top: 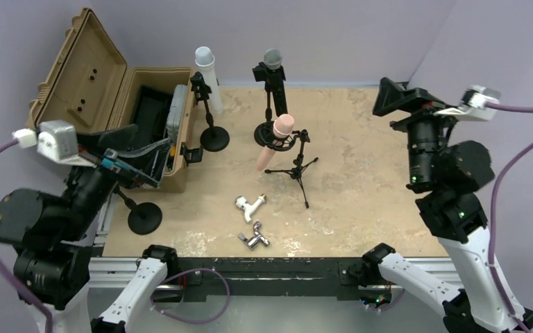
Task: Remove the microphone from the stand
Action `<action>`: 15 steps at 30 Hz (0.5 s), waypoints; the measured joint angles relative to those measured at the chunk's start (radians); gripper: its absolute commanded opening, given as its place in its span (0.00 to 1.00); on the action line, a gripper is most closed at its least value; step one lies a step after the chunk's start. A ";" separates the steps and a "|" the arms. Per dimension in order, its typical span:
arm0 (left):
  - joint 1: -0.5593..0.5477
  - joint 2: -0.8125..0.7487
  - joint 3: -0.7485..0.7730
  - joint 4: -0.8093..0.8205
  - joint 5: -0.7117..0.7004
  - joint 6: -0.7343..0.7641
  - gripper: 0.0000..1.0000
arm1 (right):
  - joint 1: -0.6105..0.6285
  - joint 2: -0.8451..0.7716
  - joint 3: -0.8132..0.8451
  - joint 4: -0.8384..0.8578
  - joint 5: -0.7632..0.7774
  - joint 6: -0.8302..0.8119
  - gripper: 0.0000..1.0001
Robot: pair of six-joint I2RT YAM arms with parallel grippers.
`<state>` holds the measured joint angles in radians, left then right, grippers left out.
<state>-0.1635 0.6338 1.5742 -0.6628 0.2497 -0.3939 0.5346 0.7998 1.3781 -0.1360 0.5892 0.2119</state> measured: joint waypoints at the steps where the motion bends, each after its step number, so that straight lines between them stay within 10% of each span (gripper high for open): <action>1: 0.000 0.017 -0.005 -0.011 0.026 -0.007 1.00 | 0.000 0.008 -0.013 -0.015 0.000 0.007 0.99; 15: 0.001 0.218 -0.116 0.063 0.331 -0.134 1.00 | 0.000 0.078 -0.159 -0.047 -0.159 0.120 0.99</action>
<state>-0.1627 0.8520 1.4578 -0.5999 0.5804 -0.5282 0.5346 0.8776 1.2194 -0.1833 0.4301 0.3317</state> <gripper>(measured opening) 0.998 0.987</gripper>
